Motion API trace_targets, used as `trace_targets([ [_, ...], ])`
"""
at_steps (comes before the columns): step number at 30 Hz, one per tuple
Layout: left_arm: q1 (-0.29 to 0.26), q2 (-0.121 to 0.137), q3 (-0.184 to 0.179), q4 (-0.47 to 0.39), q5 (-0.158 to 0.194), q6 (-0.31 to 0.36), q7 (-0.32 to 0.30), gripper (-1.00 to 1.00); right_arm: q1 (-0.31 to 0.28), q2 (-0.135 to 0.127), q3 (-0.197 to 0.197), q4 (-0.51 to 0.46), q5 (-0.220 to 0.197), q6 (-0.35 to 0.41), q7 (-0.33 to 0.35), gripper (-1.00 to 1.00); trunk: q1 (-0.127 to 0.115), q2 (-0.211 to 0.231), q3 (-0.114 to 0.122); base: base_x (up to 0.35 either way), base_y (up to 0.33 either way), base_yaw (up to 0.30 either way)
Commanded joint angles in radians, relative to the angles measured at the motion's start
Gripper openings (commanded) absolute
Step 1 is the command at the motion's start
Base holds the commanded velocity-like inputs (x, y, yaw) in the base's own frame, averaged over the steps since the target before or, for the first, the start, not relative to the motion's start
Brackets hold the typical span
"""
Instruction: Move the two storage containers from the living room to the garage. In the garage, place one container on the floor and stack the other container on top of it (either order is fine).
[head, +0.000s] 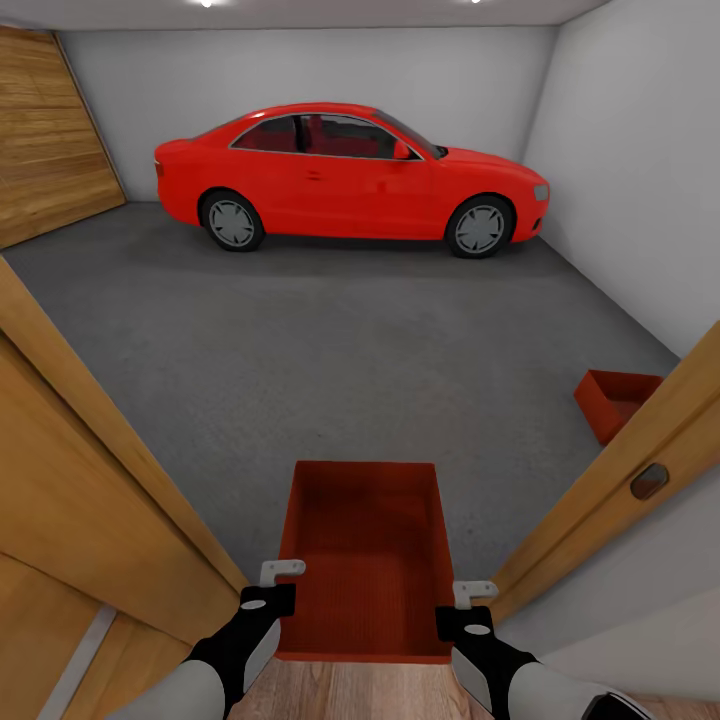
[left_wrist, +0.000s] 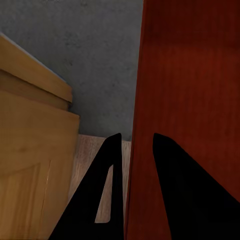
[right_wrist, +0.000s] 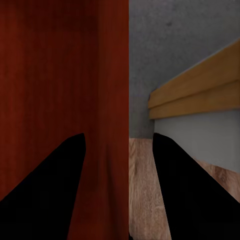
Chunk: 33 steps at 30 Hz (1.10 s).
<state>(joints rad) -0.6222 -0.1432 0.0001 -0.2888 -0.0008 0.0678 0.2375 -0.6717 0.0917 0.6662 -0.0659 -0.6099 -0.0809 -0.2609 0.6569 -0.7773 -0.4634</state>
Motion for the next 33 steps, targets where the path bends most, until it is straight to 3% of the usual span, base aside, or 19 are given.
trace_targets([
  [1, -0.001, 0.001, 0.021, -0.055, -0.016, 0.007, 0.006, -1.0, 0.0, 0.0, -0.004, 0.035, -0.017, -0.004, -0.001, -1.0, 0.0, -0.001, -0.001, 0.085, 0.0, 0.0],
  [33, -0.001, 0.001, 0.024, -0.053, -0.016, 0.007, 0.006, -1.0, 0.0, 0.002, -0.003, 0.034, -0.017, -0.003, -0.001, -1.0, 0.0, -0.001, -0.001, 0.309, 0.0, 0.0],
])
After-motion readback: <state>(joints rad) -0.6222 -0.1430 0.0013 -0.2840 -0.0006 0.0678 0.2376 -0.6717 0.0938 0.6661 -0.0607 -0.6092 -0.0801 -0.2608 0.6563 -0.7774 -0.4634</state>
